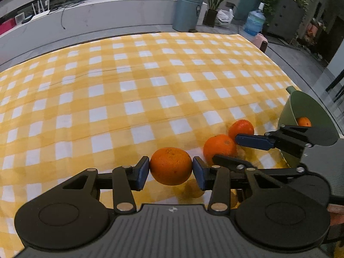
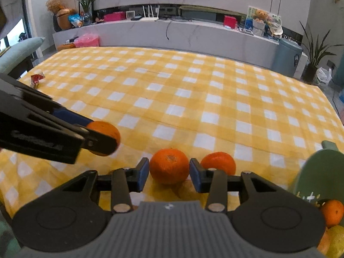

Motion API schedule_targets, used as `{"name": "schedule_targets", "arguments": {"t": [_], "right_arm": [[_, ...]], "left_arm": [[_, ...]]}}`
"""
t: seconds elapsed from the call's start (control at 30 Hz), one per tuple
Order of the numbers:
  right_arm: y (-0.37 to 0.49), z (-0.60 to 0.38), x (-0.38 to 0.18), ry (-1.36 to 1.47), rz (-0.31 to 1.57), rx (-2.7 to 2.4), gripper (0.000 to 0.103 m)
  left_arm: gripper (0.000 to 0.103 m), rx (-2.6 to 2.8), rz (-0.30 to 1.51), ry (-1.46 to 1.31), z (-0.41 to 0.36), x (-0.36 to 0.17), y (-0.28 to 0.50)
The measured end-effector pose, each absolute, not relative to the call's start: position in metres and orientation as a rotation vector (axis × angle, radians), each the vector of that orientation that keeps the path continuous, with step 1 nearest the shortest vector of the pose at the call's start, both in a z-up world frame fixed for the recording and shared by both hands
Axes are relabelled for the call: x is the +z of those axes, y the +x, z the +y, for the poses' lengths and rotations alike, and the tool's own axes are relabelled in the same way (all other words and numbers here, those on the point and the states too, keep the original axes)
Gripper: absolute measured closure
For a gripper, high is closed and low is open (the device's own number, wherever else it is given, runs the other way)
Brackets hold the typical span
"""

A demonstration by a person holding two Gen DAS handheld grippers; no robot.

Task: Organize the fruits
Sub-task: 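Close the right tool on a tangerine while the left tool holds its tangerine, then carry both held tangerines over the green colander and lower them in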

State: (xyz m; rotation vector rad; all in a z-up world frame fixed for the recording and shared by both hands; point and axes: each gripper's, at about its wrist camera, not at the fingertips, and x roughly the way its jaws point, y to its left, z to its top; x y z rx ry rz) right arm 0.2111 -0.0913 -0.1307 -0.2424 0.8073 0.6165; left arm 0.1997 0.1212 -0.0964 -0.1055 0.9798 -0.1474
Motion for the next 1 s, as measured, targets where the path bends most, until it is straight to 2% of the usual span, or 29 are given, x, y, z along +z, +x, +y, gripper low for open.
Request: {"name": "schedule_targets", "arguments": {"t": [0.47,1.0], "right_arm": [[0.213,-0.083,-0.141,-0.277,0.819,0.597,0.061],[0.172,-0.155,-0.063,-0.156,0.714,0.651,0.062]], "left_arm": [[0.054,-0.114,0.975,-0.185,0.125,-0.073,0.191],[0.054,-0.161,0.908,-0.125,0.080,-0.026,0.170]]}}
